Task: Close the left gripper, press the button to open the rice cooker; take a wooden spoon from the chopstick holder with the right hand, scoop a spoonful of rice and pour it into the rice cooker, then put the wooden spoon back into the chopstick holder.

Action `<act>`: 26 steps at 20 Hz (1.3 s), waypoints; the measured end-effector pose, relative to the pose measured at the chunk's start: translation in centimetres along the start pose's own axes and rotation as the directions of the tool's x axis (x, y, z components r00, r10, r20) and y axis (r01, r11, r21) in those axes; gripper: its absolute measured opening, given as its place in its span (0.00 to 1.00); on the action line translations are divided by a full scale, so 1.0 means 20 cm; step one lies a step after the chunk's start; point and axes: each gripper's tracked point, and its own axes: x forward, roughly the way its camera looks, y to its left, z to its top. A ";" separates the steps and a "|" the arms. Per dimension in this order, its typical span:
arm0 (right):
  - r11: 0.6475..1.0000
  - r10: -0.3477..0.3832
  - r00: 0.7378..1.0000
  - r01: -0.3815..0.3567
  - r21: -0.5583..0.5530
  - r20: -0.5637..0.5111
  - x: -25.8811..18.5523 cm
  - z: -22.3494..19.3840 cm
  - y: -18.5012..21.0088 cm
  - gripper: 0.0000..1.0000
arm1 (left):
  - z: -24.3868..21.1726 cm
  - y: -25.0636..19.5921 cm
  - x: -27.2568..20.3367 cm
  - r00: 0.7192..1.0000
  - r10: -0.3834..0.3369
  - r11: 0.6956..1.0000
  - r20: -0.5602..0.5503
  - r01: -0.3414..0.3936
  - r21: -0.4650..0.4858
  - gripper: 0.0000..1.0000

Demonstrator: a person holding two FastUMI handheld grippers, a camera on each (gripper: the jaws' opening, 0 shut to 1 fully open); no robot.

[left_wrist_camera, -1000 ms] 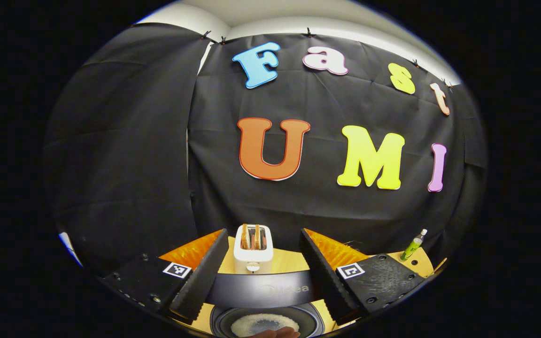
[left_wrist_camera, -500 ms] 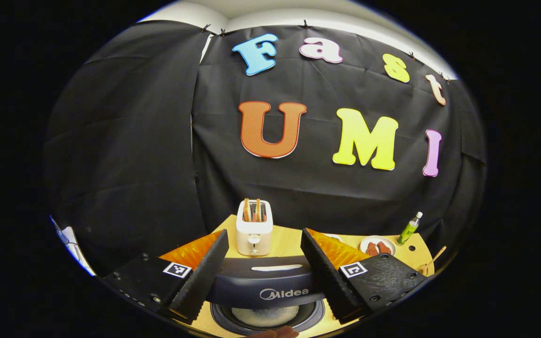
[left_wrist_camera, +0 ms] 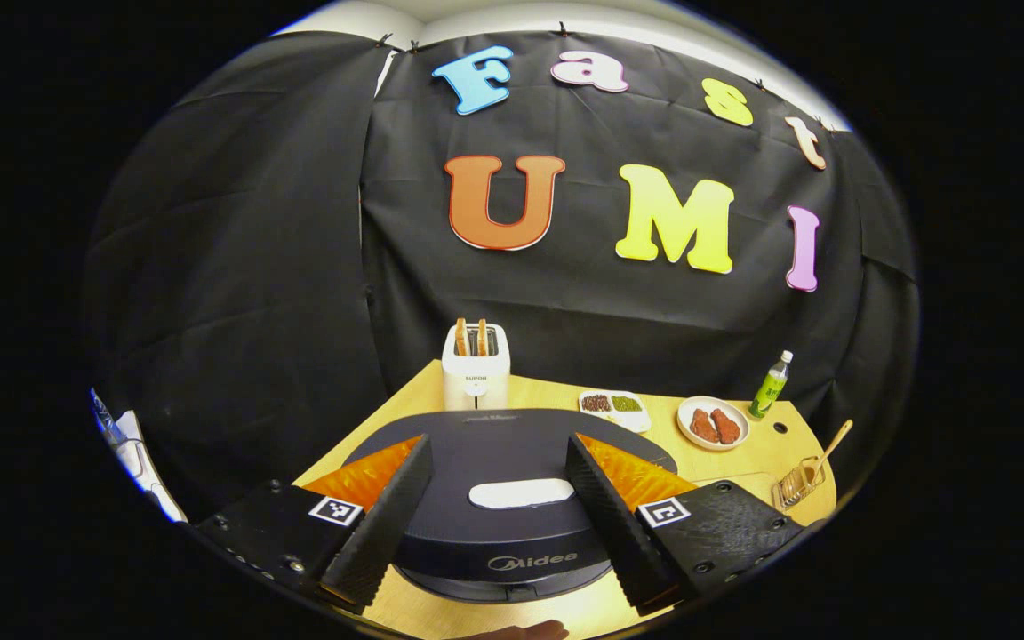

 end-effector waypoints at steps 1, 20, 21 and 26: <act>1.000 0.012 1.000 -0.012 0.008 0.007 -0.03 0.01 0.02 0.99 | -0.03 0.00 -0.01 1.000 0.000 1.000 -0.008 0.000 0.002 0.97; 0.998 0.008 1.000 -0.009 -0.057 -0.015 -0.12 -0.08 0.09 0.99 | -0.36 0.03 -0.03 0.987 0.049 0.998 0.154 -0.056 0.040 0.97; 0.998 0.007 1.000 -0.009 -0.057 -0.024 -0.12 -0.09 0.10 0.99 | -0.36 0.03 -0.03 0.982 0.055 0.997 0.179 -0.064 0.047 0.97; 0.998 0.001 1.000 -0.003 -0.063 -0.031 -0.10 -0.11 0.08 1.00 | -0.35 0.03 -0.02 0.961 0.067 0.995 0.270 -0.084 0.051 0.98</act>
